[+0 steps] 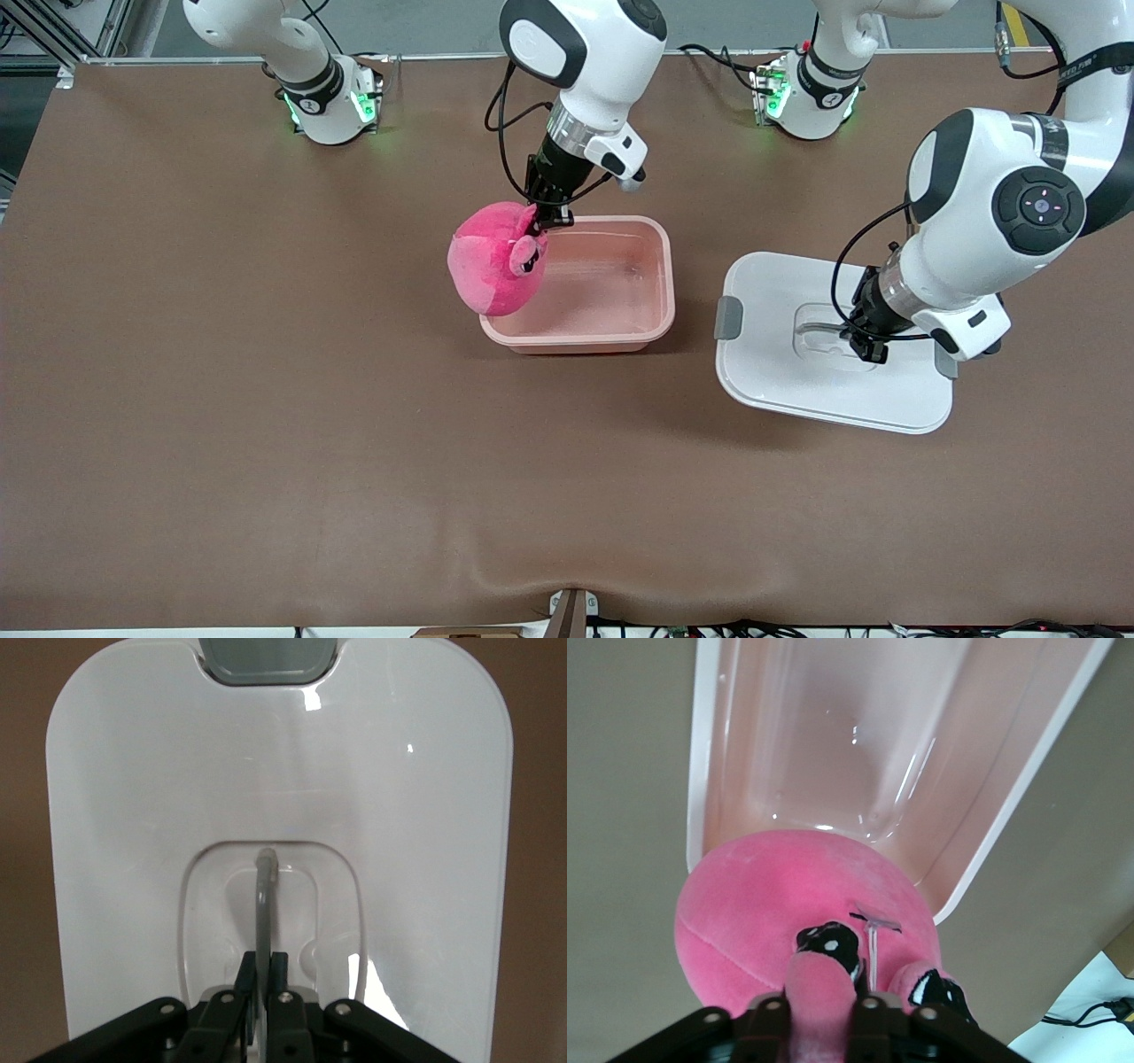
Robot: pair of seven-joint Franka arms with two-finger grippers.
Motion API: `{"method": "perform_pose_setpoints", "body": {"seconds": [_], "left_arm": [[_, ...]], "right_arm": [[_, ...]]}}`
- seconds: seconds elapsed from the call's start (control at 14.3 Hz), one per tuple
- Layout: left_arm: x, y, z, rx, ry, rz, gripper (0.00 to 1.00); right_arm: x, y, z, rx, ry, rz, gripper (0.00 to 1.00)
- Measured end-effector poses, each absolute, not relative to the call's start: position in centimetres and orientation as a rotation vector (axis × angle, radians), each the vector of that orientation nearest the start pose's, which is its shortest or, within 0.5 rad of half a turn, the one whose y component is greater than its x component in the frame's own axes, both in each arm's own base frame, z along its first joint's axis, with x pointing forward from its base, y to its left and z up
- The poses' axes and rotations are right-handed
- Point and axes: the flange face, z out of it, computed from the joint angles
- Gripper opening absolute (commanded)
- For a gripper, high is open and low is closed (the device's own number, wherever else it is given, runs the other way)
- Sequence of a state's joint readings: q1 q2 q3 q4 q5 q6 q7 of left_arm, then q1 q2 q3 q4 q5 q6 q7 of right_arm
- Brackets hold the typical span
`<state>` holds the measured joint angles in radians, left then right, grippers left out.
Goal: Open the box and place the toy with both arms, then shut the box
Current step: 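Lower the plush into the open pink box and open the right gripper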
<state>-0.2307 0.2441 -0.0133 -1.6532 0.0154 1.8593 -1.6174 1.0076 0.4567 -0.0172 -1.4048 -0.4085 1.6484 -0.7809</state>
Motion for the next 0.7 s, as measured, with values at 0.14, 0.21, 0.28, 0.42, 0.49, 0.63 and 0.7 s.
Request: {"method": "perform_pose_setpoints", "body": {"seconds": [0.14, 0.21, 0.28, 0.42, 0.49, 0.63, 0.7], "left_arm": [[61.2, -15.1, 46.4, -2.405, -1.963, 0.021, 0.0], [61.2, -15.1, 46.4, -2.405, -1.963, 0.021, 0.0], [61.2, -15.1, 46.4, -2.405, -1.963, 0.021, 0.0], [61.2, -15.1, 46.4, -2.405, -1.962, 0.021, 0.0], [61.2, -15.1, 46.4, -2.405, -1.962, 0.021, 0.0], [61.2, -15.1, 46.4, -2.405, -1.962, 0.021, 0.0], [61.2, -15.1, 46.4, -2.405, -1.962, 0.021, 0.0]], "right_arm": [[40.0, 54.1, 43.3, 1.637, 2.151, -0.22, 1.0], [40.0, 54.1, 43.3, 1.638, 2.15, -0.219, 1.0], [40.0, 54.1, 43.4, 1.639, 2.149, -0.218, 1.0], [40.1, 54.1, 43.6, 1.641, 2.148, -0.212, 1.0], [40.1, 54.1, 43.7, 1.643, 2.146, -0.207, 1.0], [40.4, 54.0, 44.1, 1.65, 2.141, -0.198, 1.0], [40.7, 53.9, 44.4, 1.657, 2.135, -0.193, 1.0]]}}
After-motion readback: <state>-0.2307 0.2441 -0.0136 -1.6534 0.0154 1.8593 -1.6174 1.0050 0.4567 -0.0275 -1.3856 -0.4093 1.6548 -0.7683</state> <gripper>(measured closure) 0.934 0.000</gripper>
